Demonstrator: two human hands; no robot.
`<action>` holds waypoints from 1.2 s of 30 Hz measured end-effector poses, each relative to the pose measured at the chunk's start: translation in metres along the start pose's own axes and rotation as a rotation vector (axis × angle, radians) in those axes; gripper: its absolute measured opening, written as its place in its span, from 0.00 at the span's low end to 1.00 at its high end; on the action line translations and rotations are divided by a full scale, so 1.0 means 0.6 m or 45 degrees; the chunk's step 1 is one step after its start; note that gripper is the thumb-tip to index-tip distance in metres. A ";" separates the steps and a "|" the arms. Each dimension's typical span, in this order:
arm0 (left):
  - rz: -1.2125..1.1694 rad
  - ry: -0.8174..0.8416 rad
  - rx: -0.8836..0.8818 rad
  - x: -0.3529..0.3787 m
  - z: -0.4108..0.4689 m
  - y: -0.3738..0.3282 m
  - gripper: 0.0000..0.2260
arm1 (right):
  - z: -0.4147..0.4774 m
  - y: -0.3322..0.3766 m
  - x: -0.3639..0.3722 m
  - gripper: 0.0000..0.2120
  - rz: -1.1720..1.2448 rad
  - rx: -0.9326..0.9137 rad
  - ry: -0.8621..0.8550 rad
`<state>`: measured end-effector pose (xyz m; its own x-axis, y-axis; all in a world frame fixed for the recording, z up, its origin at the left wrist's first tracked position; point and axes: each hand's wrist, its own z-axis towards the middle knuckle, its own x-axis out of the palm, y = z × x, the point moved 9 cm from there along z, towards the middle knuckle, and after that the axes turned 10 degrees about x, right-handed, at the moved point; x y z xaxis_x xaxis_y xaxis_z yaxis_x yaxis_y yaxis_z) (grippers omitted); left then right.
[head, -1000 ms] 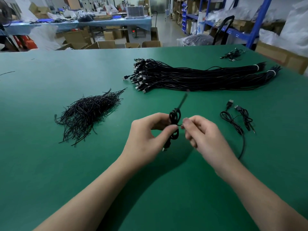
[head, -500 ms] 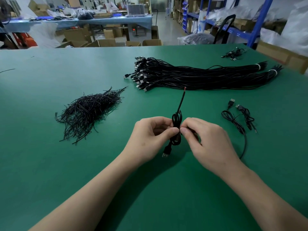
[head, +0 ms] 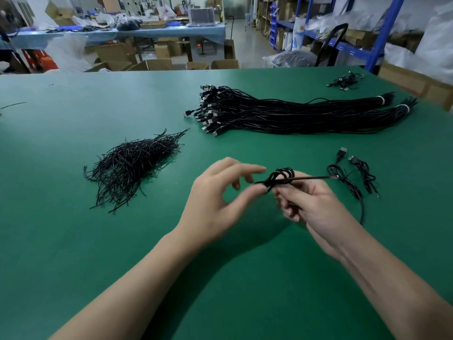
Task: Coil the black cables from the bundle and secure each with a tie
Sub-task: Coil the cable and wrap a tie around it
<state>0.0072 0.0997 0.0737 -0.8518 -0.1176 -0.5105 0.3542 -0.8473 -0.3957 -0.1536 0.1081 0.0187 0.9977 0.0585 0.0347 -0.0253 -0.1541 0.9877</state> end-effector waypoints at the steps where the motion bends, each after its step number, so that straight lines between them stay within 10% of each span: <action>1: -0.225 -0.028 -0.277 0.006 -0.010 0.026 0.11 | -0.005 0.018 -0.007 0.10 -0.162 -0.146 -0.099; 4: -0.614 0.093 -0.805 0.043 -0.040 0.065 0.22 | -0.032 0.063 0.005 0.09 -0.766 -0.571 -0.348; 10: -0.806 0.182 -0.825 0.068 -0.044 0.053 0.12 | -0.049 0.074 0.034 0.06 -1.140 -0.800 -0.423; 23: -0.145 -0.024 0.039 0.003 0.002 -0.001 0.06 | -0.007 -0.020 0.044 0.04 0.404 0.233 0.299; 28: -0.571 -0.027 -0.568 0.040 -0.027 0.054 0.01 | -0.014 0.028 0.009 0.08 -0.524 -0.251 -0.200; 36: -0.722 -0.036 -0.729 0.051 -0.036 0.058 0.05 | -0.066 0.086 0.042 0.06 -1.469 -0.863 -0.588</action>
<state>0.0017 0.0775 0.0278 -0.9679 0.2313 -0.0984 0.0016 -0.3858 -0.9226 -0.1322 0.1406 0.0768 0.4059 -0.5193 -0.7521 0.9133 0.2622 0.3118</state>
